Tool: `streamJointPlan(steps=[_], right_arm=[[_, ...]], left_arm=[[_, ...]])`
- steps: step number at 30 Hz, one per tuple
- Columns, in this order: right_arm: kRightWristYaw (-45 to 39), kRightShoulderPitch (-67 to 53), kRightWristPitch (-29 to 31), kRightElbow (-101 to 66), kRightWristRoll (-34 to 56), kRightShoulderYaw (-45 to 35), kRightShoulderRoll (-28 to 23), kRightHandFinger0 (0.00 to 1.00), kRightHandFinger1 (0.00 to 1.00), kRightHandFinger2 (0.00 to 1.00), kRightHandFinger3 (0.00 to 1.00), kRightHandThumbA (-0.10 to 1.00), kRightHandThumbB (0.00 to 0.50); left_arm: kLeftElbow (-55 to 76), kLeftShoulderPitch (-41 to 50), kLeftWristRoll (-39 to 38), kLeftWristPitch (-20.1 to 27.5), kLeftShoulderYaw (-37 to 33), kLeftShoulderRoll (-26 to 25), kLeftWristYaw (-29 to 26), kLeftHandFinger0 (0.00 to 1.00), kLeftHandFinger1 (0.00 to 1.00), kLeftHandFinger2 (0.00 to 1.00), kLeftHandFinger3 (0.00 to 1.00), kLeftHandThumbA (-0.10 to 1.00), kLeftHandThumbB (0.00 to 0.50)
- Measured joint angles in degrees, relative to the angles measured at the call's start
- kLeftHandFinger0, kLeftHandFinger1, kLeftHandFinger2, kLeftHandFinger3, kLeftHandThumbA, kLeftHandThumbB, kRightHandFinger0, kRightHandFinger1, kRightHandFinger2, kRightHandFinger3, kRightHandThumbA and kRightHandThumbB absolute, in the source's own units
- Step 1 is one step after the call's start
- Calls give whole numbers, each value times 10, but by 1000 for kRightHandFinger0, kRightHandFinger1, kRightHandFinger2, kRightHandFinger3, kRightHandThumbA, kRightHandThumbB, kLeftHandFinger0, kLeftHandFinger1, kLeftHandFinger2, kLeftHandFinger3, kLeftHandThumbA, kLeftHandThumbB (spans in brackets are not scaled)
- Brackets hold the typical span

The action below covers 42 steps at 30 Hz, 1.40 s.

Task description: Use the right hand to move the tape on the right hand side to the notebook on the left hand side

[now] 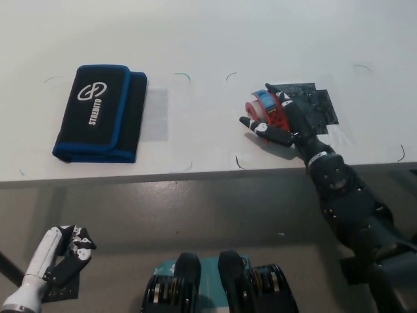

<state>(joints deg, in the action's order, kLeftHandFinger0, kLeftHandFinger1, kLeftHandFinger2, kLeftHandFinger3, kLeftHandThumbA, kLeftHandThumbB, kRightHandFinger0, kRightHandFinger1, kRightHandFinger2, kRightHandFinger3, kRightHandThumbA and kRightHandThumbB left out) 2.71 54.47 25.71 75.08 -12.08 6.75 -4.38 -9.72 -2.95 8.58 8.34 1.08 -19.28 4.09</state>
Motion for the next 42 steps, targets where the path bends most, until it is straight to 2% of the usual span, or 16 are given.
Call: streamJointPlan(steps=[2, 9, 10, 11, 12, 15, 16, 17, 18, 20, 25, 30, 33, 35, 39, 42], right_arm=[[2, 1, 1, 2, 0, 0, 3, 1000, 1000, 1000, 1000, 912, 479], [7, 2, 4, 6, 2, 0, 12, 1000, 1000, 1000, 1000, 900, 471], [9, 2, 4, 6, 2, 0, 14, 1000, 1000, 1000, 1000, 812, 459], [9, 2, 4, 6, 2, 0, 16, 1000, 1000, 1000, 1000, 672, 409], [10, 2, 4, 6, 2, 0, 17, 1000, 1000, 1000, 1000, 565, 410], [15, 2, 5, 6, 2, 0, 26, 1000, 1000, 1000, 1000, 442, 396], [17, 2, 5, 6, 2, 0, 29, 1000, 1000, 1000, 1000, 358, 370], [17, 2, 5, 6, 3, 0, 30, 1000, 1000, 1000, 1000, 317, 376], [18, 2, 5, 6, 2, 1, 31, 1000, 1000, 1000, 1000, 286, 351], [20, 2, 5, 6, 2, 7, 40, 1000, 1000, 1000, 1000, 246, 359], [27, 2, 6, 5, -3, 25, 60, 1000, 1000, 1000, 1000, 305, 394], [30, 3, 7, 6, -2, 28, 83, 1000, 1000, 1000, 1000, 468, 461], [31, 3, 8, 6, -2, 28, 93, 1000, 1000, 1000, 1000, 521, 466], [31, 4, 8, 7, -2, 28, 97, 1000, 1000, 1000, 1000, 453, 449], [31, 5, 8, 10, -1, 26, 104, 1000, 1000, 1000, 1000, 503, 464], [31, 7, 8, 12, -2, 28, 112, 1000, 1000, 1000, 1000, 473, 448]], left_arm=[[2, 0, -1, -2, 0, 0, 1, 0, 41, 191, 356, -100, 379], [3, -1, -2, -4, 0, 0, 3, 16, 60, 228, 347, -100, 387], [3, -1, -2, -4, 0, 0, 3, 35, 85, 253, 352, -100, 390], [3, -2, -2, -4, 0, 0, 4, 19, 62, 222, 352, -100, 386], [3, -3, -2, -4, 0, 0, 4, 4, 48, 212, 352, -100, 388], [3, -8, -1, -4, -1, 0, 6, 0, 38, 206, 356, -100, 383], [4, -9, -1, -4, -1, 0, 6, 50, 90, 237, 362, -100, 382], [4, -10, -1, -5, -1, 0, 6, 74, 110, 248, 365, -100, 379], [4, -10, -1, -5, -1, 0, 6, 106, 144, 281, 375, -100, 375], [4, -12, 0, -6, -1, 0, 6, 122, 163, 287, 373, -100, 373], [4, -14, 1, -6, -2, 0, 7, 115, 149, 257, 348, -100, 371], [4, -20, 2, -6, -4, 0, 8, 129, 159, 267, 334, -100, 373], [4, -23, 4, -6, -7, -1, 8, 143, 176, 280, 333, -100, 372], [4, -24, 6, -6, -8, -2, 8, 135, 171, 280, 342, -100, 371], [9, -24, 8, -7, -9, -3, 9, 100, 145, 264, 350, -100, 367], [13, -25, 11, -7, -9, -3, 9, 117, 160, 277, 353, -100, 362]])
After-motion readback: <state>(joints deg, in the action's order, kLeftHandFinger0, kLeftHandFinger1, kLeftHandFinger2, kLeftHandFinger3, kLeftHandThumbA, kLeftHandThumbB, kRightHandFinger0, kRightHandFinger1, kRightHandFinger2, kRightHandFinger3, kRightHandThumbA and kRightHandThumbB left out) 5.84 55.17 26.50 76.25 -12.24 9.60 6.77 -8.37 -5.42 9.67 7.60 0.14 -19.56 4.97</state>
